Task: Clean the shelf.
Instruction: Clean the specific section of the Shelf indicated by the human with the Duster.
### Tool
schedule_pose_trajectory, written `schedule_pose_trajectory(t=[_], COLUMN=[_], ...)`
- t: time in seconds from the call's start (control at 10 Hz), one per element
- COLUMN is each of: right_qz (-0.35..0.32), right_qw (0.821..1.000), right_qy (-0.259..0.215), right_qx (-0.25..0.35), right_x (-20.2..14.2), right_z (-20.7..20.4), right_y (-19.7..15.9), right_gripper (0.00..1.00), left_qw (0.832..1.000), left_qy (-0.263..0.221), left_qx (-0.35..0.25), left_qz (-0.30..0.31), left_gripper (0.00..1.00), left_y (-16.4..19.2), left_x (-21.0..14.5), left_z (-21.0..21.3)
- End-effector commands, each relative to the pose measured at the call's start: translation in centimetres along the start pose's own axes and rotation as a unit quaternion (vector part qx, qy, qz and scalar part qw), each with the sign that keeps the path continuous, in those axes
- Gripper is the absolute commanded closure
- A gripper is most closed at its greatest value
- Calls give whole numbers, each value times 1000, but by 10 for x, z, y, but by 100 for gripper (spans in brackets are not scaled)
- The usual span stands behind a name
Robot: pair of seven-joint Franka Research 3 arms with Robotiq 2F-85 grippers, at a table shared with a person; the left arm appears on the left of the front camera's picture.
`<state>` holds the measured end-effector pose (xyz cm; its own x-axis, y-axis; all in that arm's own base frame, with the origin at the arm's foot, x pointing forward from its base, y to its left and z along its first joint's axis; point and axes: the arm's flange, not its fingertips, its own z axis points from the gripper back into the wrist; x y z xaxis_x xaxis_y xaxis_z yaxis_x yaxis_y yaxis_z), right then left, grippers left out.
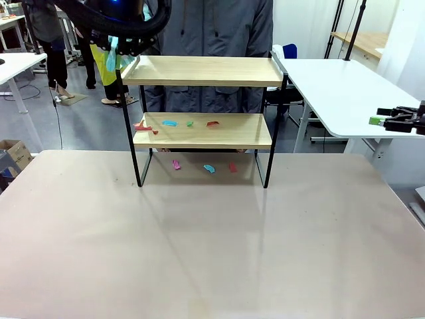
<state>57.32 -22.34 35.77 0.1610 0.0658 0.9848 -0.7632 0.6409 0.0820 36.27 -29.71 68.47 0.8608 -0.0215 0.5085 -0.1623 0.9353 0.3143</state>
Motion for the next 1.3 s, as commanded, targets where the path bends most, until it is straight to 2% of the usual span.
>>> schedule_pose_trajectory(t=[0.0, 0.4, 0.6, 0.7, 0.9, 1.1, 1.2], right_qz=[2, 2, 2, 2, 2, 2, 2], right_qw=[1000, 1000, 1000, 1000, 1000, 1000, 1000], right_qy=[0, 0, 0, 0, 0, 0, 0], right_qx=[1, 1, 1, 1, 1, 1, 1], right_x=[2, 2, 2, 2, 2, 2, 2], right_z=[-2, -2, -2, -2, -2, -2, -2], right_y=[2, 2, 2, 2, 2, 2, 2], right_gripper=[0, 0, 0, 0, 0, 0, 0], left_qw=[1000, 1000, 997, 990, 966, 936, 923], left_qy=[23, 19, -10, -11, -21, -17, -19], left_qx=[11, 13, -76, -131, -235, -311, -329], left_qz=[3, 2, -20, -47, -105, -164, -198], left_gripper=[87, 87, 87, 87, 87, 87, 87], left_y=[4, -1, 31, 53, 98, 133, 147], left_x=[3, 4, 11, 9, 1, -11, -16], left_z=[-13, -17, -1, -1, -3, -1, 0])
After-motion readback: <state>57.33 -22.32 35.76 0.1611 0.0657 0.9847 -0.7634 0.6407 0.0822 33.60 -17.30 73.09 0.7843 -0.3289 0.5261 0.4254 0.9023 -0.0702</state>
